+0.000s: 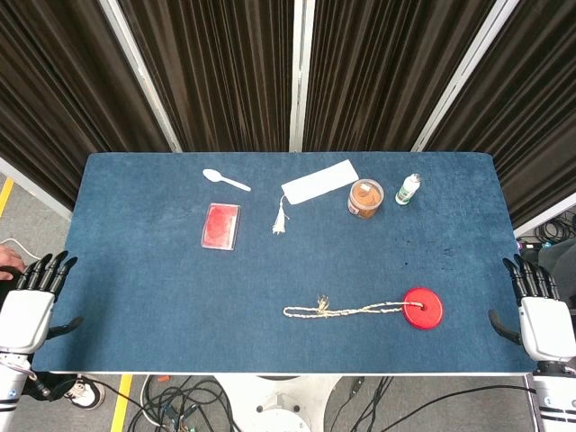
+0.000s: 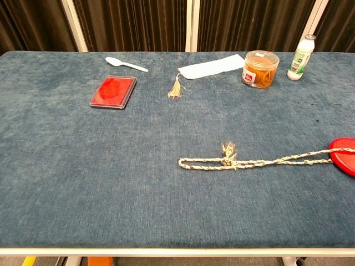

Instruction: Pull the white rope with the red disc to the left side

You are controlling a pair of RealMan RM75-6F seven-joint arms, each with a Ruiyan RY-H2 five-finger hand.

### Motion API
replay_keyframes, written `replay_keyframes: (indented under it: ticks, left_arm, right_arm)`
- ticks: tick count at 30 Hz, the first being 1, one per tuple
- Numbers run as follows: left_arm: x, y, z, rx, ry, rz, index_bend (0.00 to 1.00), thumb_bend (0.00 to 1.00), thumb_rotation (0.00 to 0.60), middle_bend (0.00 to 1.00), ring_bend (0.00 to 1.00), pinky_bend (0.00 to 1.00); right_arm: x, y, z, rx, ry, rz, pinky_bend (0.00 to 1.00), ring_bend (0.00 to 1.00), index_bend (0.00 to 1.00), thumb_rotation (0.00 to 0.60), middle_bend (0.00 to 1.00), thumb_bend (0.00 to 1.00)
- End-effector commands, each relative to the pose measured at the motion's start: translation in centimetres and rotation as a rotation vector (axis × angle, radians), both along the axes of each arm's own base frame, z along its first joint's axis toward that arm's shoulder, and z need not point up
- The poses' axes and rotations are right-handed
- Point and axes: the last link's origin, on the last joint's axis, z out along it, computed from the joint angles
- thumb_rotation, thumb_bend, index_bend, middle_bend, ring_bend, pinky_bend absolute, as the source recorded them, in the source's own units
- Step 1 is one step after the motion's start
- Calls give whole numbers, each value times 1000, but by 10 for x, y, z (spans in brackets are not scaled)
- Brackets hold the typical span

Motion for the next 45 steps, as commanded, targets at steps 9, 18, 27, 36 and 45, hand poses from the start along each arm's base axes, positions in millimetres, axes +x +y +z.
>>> replay_keyframes:
  ticks: [9,18,27,36,45]
  left_arm:
    - [10,5,-6,-50,-7,-37,92,11,600,39,0,115]
    - [65,21,-51,-283,-42,-255,92,12,600,39,0,115]
    - [150,49,-118,-523,-51,-496,92,11,600,39,0,115]
    - [204,65,-190,-715,-22,-610,92,10,600,39,0,116]
    - [225,71,-222,-780,2,-644,93,11,600,45,0,116]
  right_arm:
    - [-1,-1,4,-12,-1,-6,0,0,0,600,0,212]
    - [-7,-1,14,-35,10,-17,0,0,0,600,0,212]
    - [-10,-2,22,-58,3,-27,0,0,0,600,0,213]
    - [-14,0,29,-75,1,-42,0,0,0,600,0,213]
    - [-22,1,33,-88,-11,-61,0,0,0,600,0,214]
